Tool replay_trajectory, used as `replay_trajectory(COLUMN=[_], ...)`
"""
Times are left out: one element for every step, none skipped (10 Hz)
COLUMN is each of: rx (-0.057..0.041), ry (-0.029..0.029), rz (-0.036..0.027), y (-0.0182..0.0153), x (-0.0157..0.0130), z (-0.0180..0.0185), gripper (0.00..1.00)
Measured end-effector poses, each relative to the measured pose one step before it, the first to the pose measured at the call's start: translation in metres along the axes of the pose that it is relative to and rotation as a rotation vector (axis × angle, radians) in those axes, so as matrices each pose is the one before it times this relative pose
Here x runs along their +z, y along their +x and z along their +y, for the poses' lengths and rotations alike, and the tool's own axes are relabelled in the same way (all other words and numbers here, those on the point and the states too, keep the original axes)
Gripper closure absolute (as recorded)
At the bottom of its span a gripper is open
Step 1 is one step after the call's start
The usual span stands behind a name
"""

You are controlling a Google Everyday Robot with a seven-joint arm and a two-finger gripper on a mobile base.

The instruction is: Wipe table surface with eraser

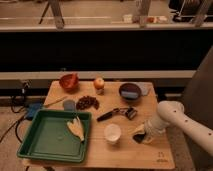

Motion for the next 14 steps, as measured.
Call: replay_trajectory(rx=[-0.00004,0.00034,0.0001,0.00026,-0.00007,-0.00002,-0.00009,0.00009,-0.00005,0.00007,-0.00002,0.00003,-0.00004,0.0], ry=[0.00005,0.00031,0.00012,0.00007,-0.0002,-0.00016,0.0,-0.00005,-0.00001,0.0,-0.00001,0.00001,-0.00001,0.0], rz=[0.00003,-0.00072,-0.00019,-0.00056,0.00012,0.00005,0.0,0.00003,-0.00006,-0.00001,-0.00005,0.00001,0.00004,-0.00008], y=[-0.00001,-0.00007,-0.00002,-0.00009,-0.00001,-0.00005,0.0,0.00001,-0.00002,0.00001,-0.00002,0.00001,0.0,0.0], x=[-0.00001,0.00034,0.00008,-0.00008,-0.00036,-0.00021,0.00001,-0.00002,0.00001,0.0,0.00001,-0.00001,-0.00001,0.00004], z=[-0.00007,0.00009,0.00003,0.00003,0.00006,0.0001,-0.00003,0.00007,-0.00003,0.00001,0.0,0.0,0.0,-0.00001], gripper=[1.0,1.0,1.0,1.0,1.0,1.0,1.0,1.0,1.0,1.0,0.99,0.93,0.85,0.75])
